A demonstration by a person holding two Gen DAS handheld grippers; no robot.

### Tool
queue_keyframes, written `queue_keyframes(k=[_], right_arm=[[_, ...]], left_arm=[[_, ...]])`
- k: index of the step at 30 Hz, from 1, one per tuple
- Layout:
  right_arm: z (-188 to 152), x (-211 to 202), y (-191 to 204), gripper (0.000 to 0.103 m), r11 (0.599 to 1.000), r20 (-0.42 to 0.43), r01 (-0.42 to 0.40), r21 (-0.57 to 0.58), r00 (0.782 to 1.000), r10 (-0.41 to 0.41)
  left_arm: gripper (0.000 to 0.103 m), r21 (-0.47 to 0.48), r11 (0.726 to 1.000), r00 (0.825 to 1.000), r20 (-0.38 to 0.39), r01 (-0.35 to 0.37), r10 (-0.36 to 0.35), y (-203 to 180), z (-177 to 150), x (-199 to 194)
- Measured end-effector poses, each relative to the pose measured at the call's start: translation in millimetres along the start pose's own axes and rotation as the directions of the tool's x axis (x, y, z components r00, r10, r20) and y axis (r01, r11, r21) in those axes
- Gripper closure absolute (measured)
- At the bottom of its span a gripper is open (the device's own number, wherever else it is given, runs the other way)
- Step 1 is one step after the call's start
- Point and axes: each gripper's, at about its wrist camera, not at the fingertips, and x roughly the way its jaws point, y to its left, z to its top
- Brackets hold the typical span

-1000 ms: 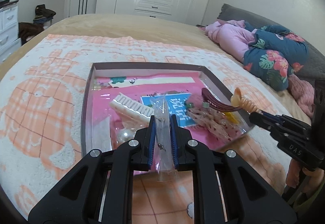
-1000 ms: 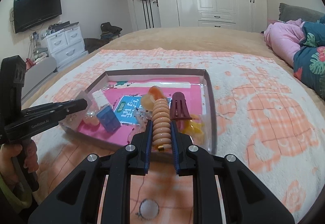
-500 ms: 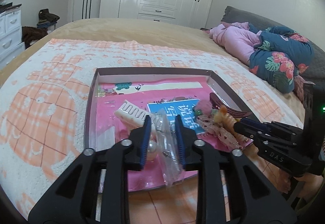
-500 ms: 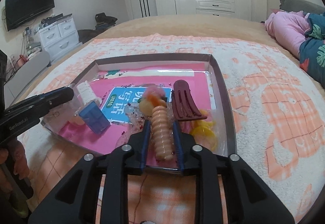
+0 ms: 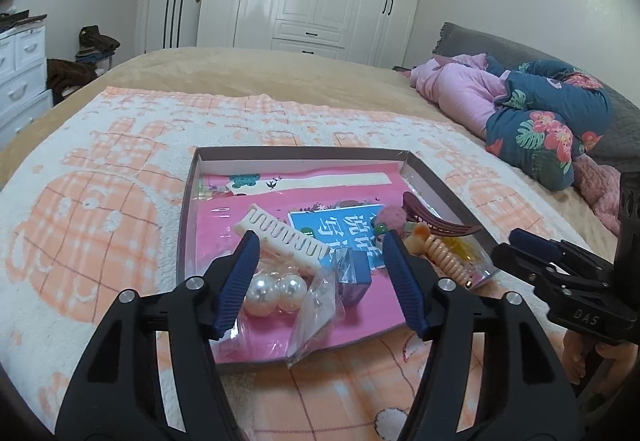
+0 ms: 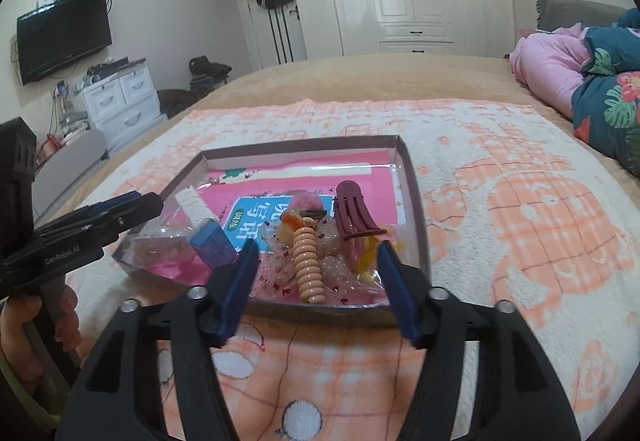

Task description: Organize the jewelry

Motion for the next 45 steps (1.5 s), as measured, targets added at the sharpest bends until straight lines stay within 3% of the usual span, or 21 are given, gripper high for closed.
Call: queue_keyframes(k=[7, 14, 18, 30, 41, 45], right_arm=[[-7.4, -29.7, 1.2, 0.026, 1.000, 0.039, -0.002, 0.001, 0.999, 0.002], [-16.0, -47.4, 4.0, 0.015, 1.000, 0.067, 0.023, -0.008, 0.997, -0.022], [-19.9, -57.9, 4.6, 0.007, 1.000, 0.093, 0.029, 0.006, 0.995, -0.029], [-32.8, -84.1, 10.0, 0.007, 0.997, 0.158, 0.077, -0.021, 0.985, -0.073], [-46.5, -118.9, 20.5, 0.006, 0.989, 0.311, 0.133, -0.061, 0.944, -0.108], [-52.1, -126.9, 21.5, 0.006, 0.989, 0.328, 0.134, -0.057, 0.939, -0.108]], left_arm=[[0.036, -0.011, 1.000, 0.999, 0.034, -0.003, 0.004, -3.2, -1.4, -24.8], [0.012, -0.024, 1.000, 0.998, 0.057, -0.015, 0.017, -6.4, -6.7, -48.3], [0.012, -0.019, 0.999, 0.998, 0.058, -0.027, 0.028, -6.6, -14.5, -61.1], [0.011, -0.015, 0.998, 0.991, 0.118, -0.062, 0.064, -14.2, -28.7, -87.7], [0.011, 0.025, 0.992, 0.979, 0.167, -0.121, 0.115, -28.7, -48.0, -108.9], [0.011, 0.008, 0.991, 0.974, 0.189, -0.132, 0.128, -28.0, -52.0, -116.9]])
